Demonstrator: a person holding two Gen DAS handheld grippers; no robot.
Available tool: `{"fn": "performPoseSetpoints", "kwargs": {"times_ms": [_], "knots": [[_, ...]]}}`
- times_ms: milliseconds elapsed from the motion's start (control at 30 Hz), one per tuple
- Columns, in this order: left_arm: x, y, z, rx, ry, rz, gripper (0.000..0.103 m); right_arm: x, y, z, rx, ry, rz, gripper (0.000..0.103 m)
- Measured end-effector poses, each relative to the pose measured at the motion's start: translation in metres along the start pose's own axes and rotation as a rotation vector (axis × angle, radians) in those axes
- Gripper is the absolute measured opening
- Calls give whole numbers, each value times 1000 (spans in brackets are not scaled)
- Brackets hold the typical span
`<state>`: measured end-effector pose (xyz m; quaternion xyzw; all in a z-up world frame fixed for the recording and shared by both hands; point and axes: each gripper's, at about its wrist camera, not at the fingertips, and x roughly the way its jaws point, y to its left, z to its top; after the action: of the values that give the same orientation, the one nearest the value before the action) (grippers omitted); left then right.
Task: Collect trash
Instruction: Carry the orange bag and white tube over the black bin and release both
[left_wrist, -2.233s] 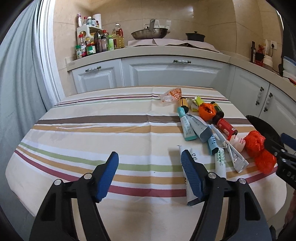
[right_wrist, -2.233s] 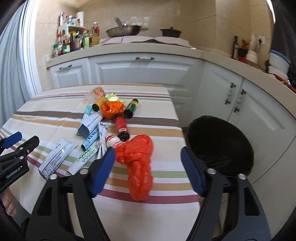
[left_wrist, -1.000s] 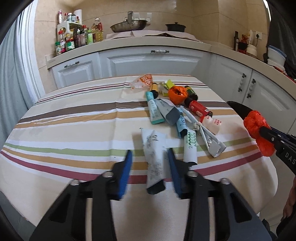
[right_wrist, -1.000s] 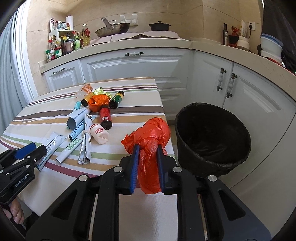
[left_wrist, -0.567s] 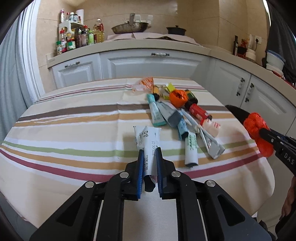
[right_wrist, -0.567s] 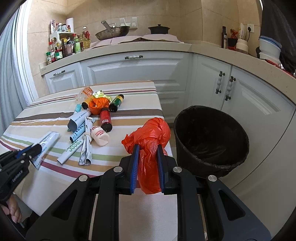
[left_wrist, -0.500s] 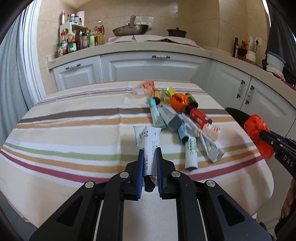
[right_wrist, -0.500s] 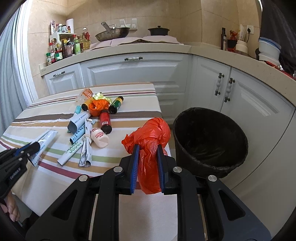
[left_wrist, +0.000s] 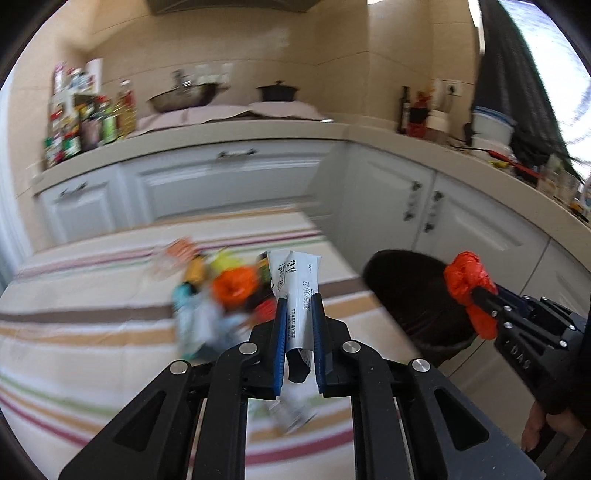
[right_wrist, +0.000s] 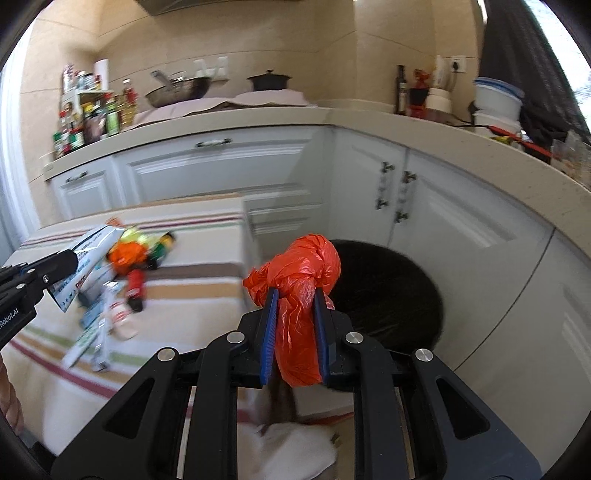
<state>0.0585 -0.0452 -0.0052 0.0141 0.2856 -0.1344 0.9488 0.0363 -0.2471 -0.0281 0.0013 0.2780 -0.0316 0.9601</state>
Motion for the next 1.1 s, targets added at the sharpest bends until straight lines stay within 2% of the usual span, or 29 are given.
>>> {"fn": "performPoseSetpoints", "kwargs": {"times_ms": [267, 667, 733, 800, 867, 933, 967, 1100], "knots": [[52, -51, 28, 47, 35, -90, 13, 27, -45, 19, 47, -4, -64, 18], [129, -107, 40, 106, 153, -123, 14, 82, -94, 20, 95, 63, -108, 19], [141, -115, 41, 120, 177, -126, 14, 92, -102, 20, 105, 74, -107, 22], [151, -121, 40, 135, 189, -109, 20, 101, -107, 21, 107, 86, -99, 33], [162, -126, 39, 157, 204, -96, 21, 108, -113, 22, 109, 85, -122, 34], [170, -128, 37, 165, 229, -91, 31, 113, -117, 22, 113, 89, -127, 34], [173, -129, 37, 163, 238, -90, 40, 113, -119, 23, 116, 87, -131, 35], [165, -125, 37, 156, 220, -77, 42, 108, -122, 24, 128, 72, -142, 36]]}}
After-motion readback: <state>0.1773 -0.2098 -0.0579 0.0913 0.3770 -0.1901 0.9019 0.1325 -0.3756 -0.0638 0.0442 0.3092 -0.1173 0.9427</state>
